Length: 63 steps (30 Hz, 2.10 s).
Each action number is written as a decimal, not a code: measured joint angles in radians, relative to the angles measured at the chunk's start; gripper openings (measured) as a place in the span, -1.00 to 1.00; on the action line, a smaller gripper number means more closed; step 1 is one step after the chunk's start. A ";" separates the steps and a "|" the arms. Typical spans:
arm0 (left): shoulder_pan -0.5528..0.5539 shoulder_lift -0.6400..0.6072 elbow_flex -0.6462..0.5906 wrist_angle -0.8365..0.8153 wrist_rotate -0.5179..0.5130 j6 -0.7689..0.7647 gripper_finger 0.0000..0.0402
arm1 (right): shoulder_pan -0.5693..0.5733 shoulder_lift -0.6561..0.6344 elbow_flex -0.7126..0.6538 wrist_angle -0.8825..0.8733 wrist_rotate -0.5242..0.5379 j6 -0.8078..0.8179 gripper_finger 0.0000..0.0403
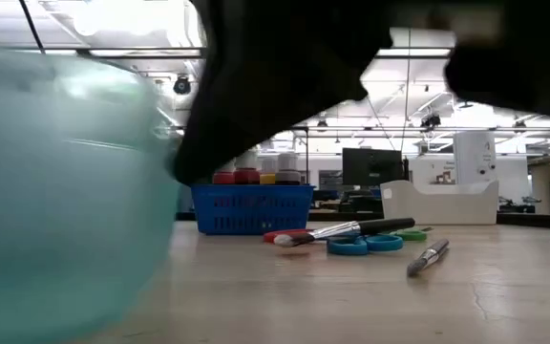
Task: Pick & Place Paint Supplies
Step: Put the blush brush into the green bin
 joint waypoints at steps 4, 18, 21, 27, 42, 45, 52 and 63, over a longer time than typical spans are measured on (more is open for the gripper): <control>0.000 0.000 0.000 -0.002 0.000 -0.006 -0.14 | -0.006 0.003 0.029 0.065 -0.063 -0.050 -0.95; 0.000 0.000 0.000 -0.024 0.000 -0.035 -0.14 | -0.028 -0.003 0.003 0.151 -0.038 -0.050 -0.96; 0.013 0.002 -0.004 -0.022 0.001 -0.070 -0.14 | -0.014 -0.023 -0.005 0.061 0.002 0.022 -0.96; 0.134 0.088 -0.032 0.035 0.159 -0.155 -0.30 | 0.045 -0.112 -0.147 -0.013 0.073 0.183 -0.96; 0.332 0.460 0.109 0.182 0.629 -0.187 -0.98 | 0.236 -0.479 -0.584 0.059 0.349 0.588 -0.96; 0.334 0.508 0.148 0.159 0.673 -0.213 -0.99 | 0.272 -0.504 -0.626 0.077 0.391 0.634 -0.96; 0.328 0.541 0.168 0.096 0.767 -0.362 -0.99 | 0.318 -0.510 -0.653 0.092 0.424 0.683 -0.96; 0.246 0.513 0.167 -0.002 0.801 -0.471 -1.00 | 0.327 -0.510 -0.652 0.091 0.447 0.689 -0.96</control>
